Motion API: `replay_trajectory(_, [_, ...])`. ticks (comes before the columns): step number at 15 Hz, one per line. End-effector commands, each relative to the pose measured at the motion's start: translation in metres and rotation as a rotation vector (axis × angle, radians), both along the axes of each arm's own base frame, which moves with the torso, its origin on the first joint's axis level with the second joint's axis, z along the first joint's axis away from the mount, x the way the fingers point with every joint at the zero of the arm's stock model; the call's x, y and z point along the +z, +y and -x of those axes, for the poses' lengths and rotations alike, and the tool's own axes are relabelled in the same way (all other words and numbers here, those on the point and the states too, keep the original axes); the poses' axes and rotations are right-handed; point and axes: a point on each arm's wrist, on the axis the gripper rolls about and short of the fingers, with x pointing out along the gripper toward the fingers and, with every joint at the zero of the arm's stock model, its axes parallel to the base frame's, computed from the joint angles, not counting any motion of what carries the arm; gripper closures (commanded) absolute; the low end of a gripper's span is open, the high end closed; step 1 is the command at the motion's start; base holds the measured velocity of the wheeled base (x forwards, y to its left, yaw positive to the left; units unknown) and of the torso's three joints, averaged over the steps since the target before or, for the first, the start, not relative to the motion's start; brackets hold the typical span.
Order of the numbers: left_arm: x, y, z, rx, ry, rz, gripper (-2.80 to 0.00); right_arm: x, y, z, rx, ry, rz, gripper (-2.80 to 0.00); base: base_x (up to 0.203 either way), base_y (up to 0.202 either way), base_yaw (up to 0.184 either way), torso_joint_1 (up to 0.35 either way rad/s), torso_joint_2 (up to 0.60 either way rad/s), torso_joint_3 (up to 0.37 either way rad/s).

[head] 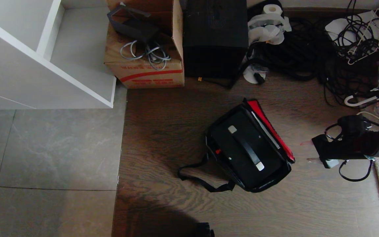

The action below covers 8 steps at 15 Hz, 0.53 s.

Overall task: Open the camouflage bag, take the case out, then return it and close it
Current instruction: Close the top of the storage box

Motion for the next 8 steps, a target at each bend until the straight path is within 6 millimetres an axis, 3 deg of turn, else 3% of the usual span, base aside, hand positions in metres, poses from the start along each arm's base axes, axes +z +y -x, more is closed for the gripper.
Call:
replay_trajectory(1, [-0.003, 0.0, -0.001, 0.001, 0.01, 0.001, 0.0, -0.018, 0.001, -0.012, -0.016, 0.026, -0.056, -2.8, 0.0, 0.0, 0.0, 0.0, 0.0, 0.0])
replay_trajectory(6, [-0.003, 0.0, -0.001, 0.001, 0.01, 0.001, 0.0, -0.051, 0.003, -0.034, 0.002, 0.083, -0.106, -2.8, 0.0, 0.0, 0.0, 0.0, 0.0, 0.0])
replay_trajectory(8, [-0.003, 0.0, -0.001, 0.001, 0.01, 0.001, 0.0, -0.052, 0.001, -0.045, 0.003, 0.082, -0.11, -2.8, 0.0, 0.0, 0.0, 0.0, 0.0, 0.0])
